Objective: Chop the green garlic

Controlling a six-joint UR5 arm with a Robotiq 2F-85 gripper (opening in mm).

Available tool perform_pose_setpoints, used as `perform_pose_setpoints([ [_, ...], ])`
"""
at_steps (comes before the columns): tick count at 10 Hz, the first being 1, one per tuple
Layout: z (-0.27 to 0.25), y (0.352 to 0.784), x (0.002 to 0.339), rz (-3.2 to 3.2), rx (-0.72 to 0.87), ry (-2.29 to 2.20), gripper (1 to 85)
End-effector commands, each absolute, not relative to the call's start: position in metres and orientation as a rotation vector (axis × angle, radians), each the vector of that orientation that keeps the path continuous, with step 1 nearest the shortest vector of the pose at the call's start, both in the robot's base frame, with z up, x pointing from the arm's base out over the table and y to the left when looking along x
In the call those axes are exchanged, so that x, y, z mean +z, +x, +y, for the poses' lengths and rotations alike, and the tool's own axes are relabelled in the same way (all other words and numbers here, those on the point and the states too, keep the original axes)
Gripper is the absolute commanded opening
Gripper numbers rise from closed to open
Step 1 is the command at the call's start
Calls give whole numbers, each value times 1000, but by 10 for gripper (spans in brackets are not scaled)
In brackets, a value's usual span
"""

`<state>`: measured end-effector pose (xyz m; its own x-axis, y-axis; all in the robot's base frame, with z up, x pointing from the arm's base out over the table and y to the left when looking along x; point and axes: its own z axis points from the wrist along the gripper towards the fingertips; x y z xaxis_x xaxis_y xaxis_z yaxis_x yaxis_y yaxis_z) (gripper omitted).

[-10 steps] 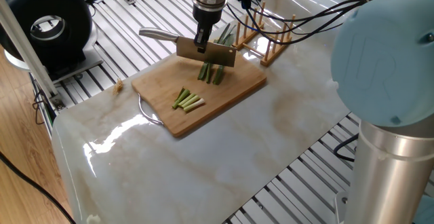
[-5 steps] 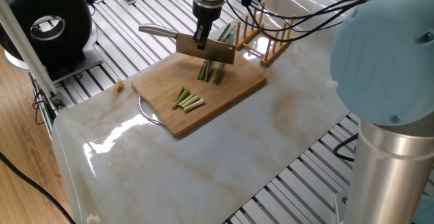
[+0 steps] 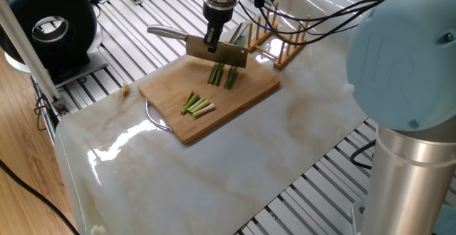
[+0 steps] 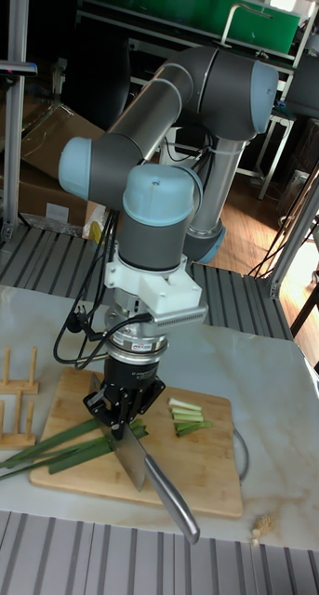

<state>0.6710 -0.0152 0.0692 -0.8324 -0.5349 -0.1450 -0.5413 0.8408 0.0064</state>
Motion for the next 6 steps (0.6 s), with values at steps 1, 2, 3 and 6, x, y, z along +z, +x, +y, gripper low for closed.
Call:
perform_pose_setpoints([
  [1, -14, 669, 69, 2885, 90, -828, 13],
  [2, -15, 668, 70, 2885, 92, -828, 13],
  [3, -15, 668, 71, 2884, 94, -830, 13],
  [6, -13, 668, 71, 2887, 100, -826, 13],
])
